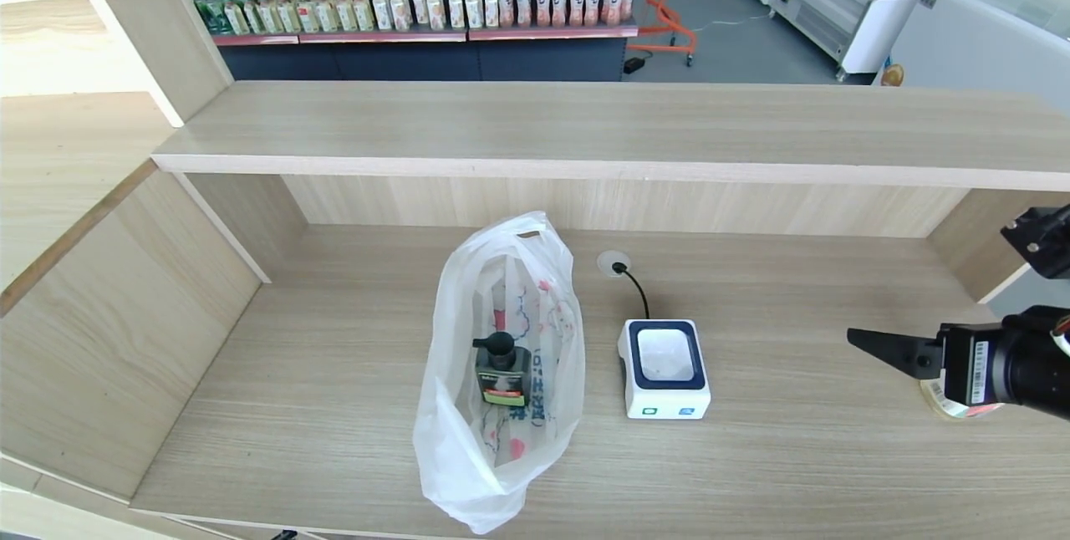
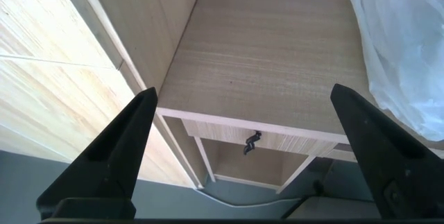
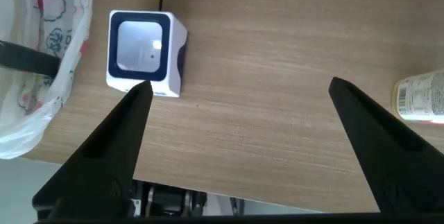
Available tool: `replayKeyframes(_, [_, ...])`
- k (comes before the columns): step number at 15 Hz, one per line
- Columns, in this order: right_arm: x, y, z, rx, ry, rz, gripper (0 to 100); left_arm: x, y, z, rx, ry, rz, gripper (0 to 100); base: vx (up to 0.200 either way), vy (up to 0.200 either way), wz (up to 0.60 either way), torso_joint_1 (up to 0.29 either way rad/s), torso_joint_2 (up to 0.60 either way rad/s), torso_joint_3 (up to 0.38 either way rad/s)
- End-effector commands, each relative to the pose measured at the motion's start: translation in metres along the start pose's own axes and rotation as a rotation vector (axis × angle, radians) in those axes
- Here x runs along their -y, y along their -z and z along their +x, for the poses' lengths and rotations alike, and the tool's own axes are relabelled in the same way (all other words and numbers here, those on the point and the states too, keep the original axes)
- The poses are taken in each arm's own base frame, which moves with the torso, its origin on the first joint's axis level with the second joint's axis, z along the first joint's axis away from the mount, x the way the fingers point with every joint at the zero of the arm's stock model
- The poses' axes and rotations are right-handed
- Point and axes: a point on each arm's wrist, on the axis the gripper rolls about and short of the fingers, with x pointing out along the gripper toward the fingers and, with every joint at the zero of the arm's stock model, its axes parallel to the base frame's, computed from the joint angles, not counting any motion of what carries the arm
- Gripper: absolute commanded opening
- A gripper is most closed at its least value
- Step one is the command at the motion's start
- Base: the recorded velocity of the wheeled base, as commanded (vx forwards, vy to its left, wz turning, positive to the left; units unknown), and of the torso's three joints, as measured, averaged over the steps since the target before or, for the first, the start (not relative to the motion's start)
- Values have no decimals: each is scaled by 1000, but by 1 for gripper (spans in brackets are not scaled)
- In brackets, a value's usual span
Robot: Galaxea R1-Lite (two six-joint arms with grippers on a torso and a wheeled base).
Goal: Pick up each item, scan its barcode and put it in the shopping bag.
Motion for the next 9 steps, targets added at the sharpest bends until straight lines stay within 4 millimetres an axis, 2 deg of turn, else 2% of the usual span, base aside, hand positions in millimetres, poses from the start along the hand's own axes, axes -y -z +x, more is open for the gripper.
replayKeyframes(1, [4, -1, -3, 5, 19, 9, 100, 0, 0, 0, -1, 0, -1, 100, -200, 0, 0, 12, 7, 2])
replayKeyframes(5, [5, -1, 1, -10, 28, 12, 100, 0, 0, 0, -1, 0, -4, 100, -200, 0, 0, -5, 0, 7])
replayKeyframes(9, [6, 1, 7, -34, 69, 11, 100, 0, 0, 0, -1, 0, -1, 100, 0, 0, 0, 0, 0, 0])
